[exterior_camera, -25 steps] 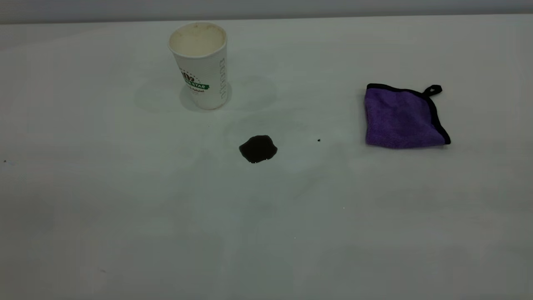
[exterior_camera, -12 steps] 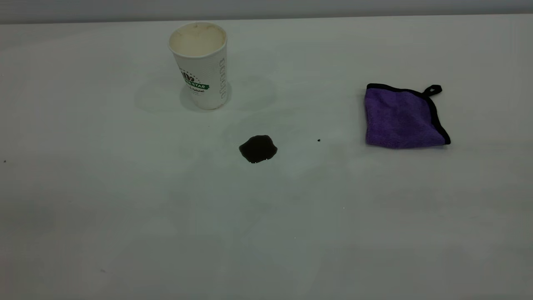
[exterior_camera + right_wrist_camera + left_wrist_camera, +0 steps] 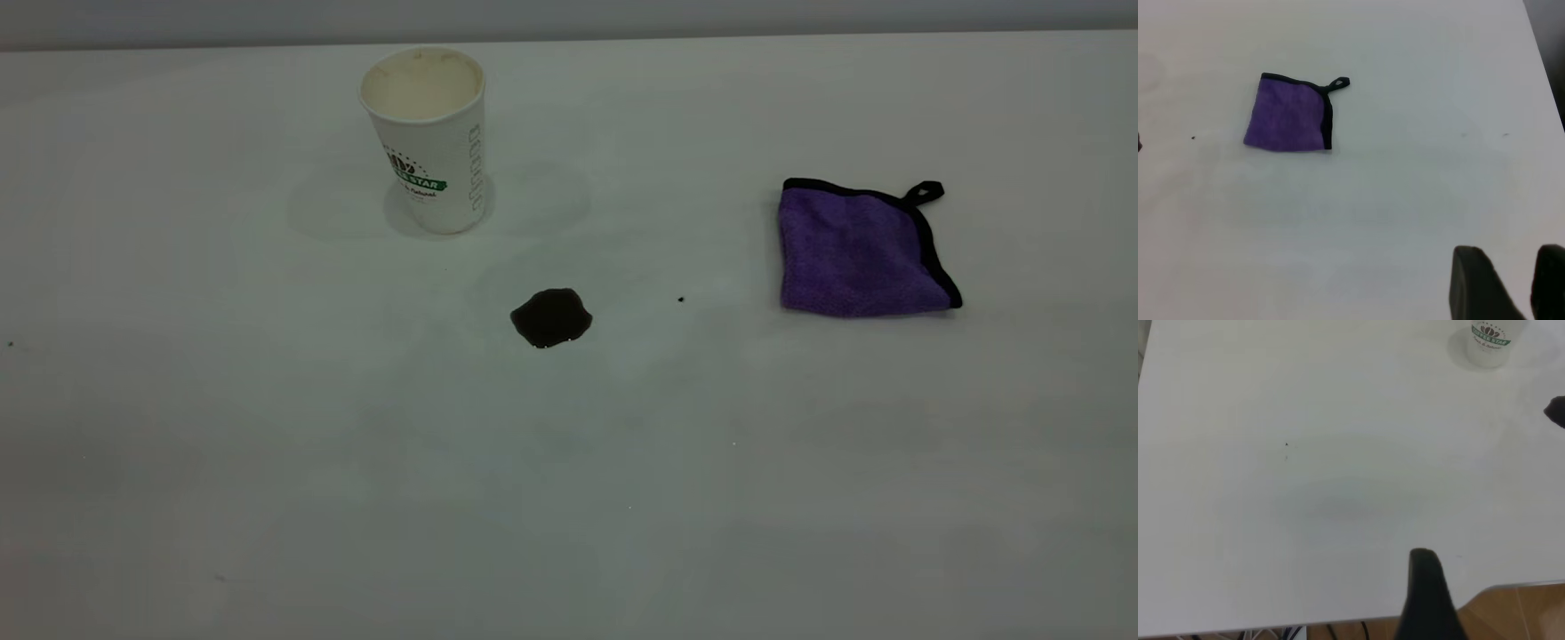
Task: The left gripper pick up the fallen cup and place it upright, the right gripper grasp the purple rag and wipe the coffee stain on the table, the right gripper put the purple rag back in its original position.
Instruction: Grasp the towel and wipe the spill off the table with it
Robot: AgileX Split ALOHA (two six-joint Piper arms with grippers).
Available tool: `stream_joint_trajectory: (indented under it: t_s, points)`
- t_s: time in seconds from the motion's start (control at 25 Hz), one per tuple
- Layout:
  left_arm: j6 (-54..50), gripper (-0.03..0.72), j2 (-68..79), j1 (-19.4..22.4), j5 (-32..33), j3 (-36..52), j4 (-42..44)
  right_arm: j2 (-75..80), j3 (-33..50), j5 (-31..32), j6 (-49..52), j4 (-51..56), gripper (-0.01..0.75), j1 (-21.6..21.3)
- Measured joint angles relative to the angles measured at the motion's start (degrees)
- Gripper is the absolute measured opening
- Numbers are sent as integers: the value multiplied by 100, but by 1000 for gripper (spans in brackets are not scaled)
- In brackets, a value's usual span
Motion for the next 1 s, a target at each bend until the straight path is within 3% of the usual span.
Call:
stream_joint_trajectory:
  t_s: [0.8, 0.88, 1.0]
  points:
    - [-5, 571, 0, 0, 0, 0, 0, 0, 0, 0, 0, 15, 241, 0]
    - [-5, 571, 0, 0, 0, 0, 0, 0, -61, -29, 0, 42, 264, 0]
    - [-5, 571, 0, 0, 0, 0, 0, 290, -366, -136, -165, 43, 367, 0]
